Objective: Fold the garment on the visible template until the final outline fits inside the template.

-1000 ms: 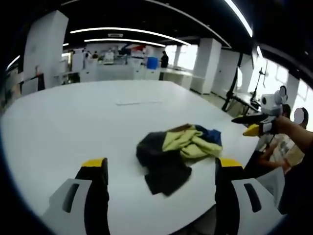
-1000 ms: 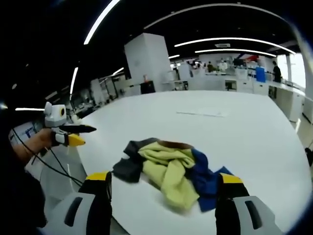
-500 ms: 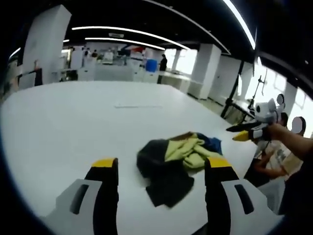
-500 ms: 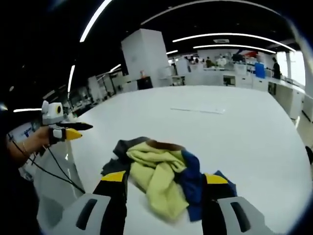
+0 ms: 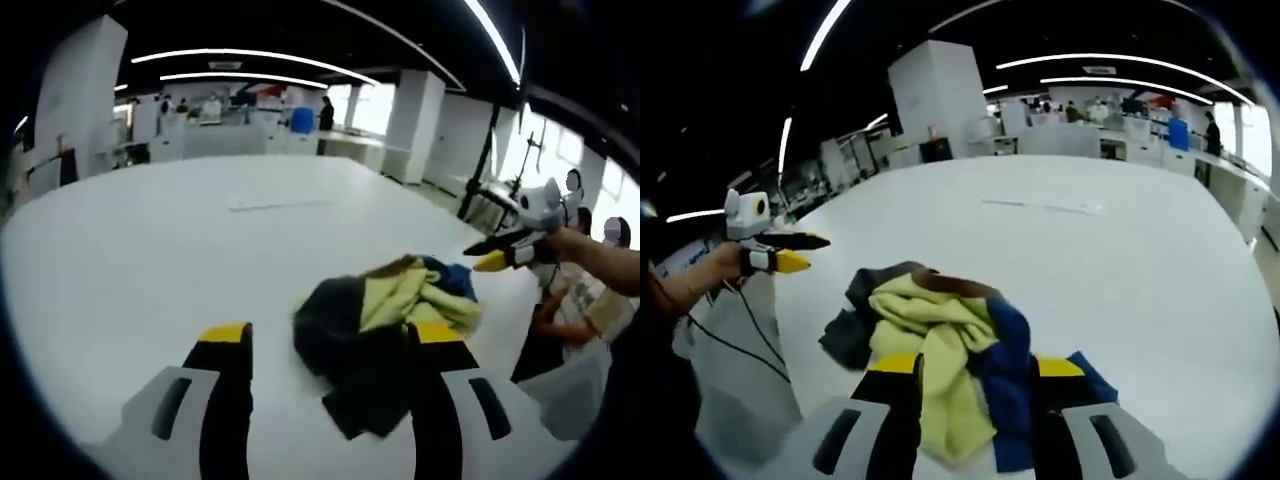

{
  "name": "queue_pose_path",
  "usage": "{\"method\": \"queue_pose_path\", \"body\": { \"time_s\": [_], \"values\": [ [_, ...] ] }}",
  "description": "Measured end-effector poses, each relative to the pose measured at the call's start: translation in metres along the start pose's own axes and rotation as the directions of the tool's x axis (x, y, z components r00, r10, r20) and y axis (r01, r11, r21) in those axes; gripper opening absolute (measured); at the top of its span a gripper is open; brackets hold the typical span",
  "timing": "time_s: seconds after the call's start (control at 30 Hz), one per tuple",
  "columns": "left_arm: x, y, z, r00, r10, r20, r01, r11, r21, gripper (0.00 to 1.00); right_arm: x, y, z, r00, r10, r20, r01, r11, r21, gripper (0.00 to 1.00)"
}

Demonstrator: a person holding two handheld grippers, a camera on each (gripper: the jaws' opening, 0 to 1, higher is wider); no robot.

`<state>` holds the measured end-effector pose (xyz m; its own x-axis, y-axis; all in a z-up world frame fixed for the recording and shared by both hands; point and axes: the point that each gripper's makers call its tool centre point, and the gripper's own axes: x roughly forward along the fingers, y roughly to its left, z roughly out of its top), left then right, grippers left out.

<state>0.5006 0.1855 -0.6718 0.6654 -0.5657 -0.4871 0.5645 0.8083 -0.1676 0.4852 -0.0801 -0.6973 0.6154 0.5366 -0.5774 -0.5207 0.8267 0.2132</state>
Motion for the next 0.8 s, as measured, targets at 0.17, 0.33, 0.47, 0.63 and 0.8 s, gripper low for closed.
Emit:
{"method": "queue_pose_path", "body": {
  "time_s": [0.17, 0.33, 0.47, 0.63, 0.8],
  "values": [
    [0.016, 0.007, -0.008, 0.999, -0.014, -0.035, 0.014, 1.000, -0.016, 0.56, 0.011, -0.007, -0.002, 1.000, 0.006, -0.015, -0.005, 1.000, 0.019, 0.34],
    [0.031, 0.015, -0.010, 0.998, -0.018, -0.053, 0.017, 1.000, -0.019, 0.52, 0.021, -0.015, -0.003, 1.000, -0.008, -0.025, 0.008, 1.000, 0.023, 0.26],
    [0.043, 0.021, -0.015, 0.996, -0.014, -0.086, 0.013, 1.000, -0.010, 0.45, 0.028, -0.022, -0.005, 0.999, -0.014, -0.030, 0.016, 0.998, 0.053, 0.20],
    [0.057, 0.025, -0.018, 0.995, -0.029, -0.098, 0.027, 0.999, -0.023, 0.38, 0.035, -0.029, -0.005, 1.000, -0.007, -0.024, 0.010, 0.994, 0.111, 0.17],
    [0.069, 0.029, -0.027, 0.991, -0.044, -0.127, 0.037, 0.998, -0.055, 0.34, 0.040, -0.031, -0.010, 0.999, -0.001, -0.044, 0.007, 0.992, 0.129, 0.11]
  ]
}}
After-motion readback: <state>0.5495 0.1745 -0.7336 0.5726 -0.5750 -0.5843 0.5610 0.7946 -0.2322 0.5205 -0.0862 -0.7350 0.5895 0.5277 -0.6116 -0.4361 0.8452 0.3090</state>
